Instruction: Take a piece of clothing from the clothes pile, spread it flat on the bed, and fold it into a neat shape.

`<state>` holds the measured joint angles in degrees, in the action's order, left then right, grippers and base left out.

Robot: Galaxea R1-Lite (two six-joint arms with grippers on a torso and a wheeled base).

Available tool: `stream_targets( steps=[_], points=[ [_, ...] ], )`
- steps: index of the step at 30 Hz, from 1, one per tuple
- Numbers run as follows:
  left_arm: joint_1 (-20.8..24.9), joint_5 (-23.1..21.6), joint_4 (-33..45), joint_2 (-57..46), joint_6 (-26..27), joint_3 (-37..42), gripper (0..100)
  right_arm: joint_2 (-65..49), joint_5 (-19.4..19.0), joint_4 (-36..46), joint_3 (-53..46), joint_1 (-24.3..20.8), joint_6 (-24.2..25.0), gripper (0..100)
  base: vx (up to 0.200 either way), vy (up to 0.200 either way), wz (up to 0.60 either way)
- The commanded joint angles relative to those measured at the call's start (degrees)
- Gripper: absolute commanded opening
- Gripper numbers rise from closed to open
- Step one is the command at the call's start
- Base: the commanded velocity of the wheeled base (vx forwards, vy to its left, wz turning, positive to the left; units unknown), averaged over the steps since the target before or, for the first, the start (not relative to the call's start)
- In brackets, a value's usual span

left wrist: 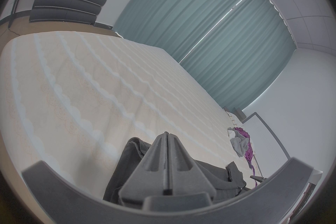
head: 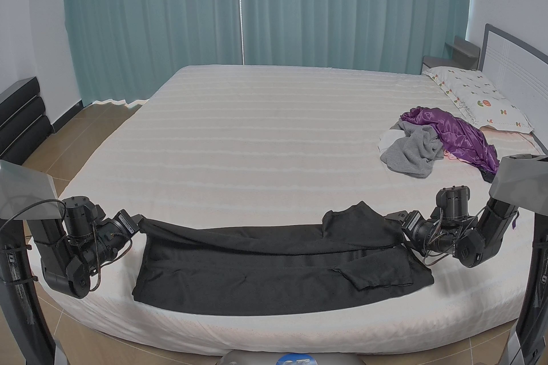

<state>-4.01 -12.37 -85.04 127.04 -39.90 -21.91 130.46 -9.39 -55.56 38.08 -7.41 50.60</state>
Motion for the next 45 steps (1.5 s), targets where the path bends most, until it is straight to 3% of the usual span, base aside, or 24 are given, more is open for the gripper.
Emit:
stream_targets(
  steps=[1, 20, 32, 45],
  points=[
    [-0.03, -0.02, -0.04, -0.04, 0.0, 0.02, 0, 1.72, -0.02, 0.02, 1.64, 0.03, 0.02, 0, 0.0, 0.0, 0.0],
    [-0.21, 0.07, -0.12, -0.04, 0.52, -0.95, 0, -1.09, -0.19, -0.16, 2.08, 2.23, 0.81, 0, 0.0, 0.0, 0.0],
    [-0.91, -0.19, -0.04, 1.99, 0.61, -13.07, 0, -0.74, 0.07, 0.11, 13.51, 2.67, 2.22, 0, 0.0, 0.0, 0.0],
    [-0.74, -0.19, -0.12, 6.82, 0.61, -18.08, 0, 1.72, 0.69, 2.57, 20.54, 2.49, 1.87, 0, 0.0, 0.0, 0.0]
  ],
)
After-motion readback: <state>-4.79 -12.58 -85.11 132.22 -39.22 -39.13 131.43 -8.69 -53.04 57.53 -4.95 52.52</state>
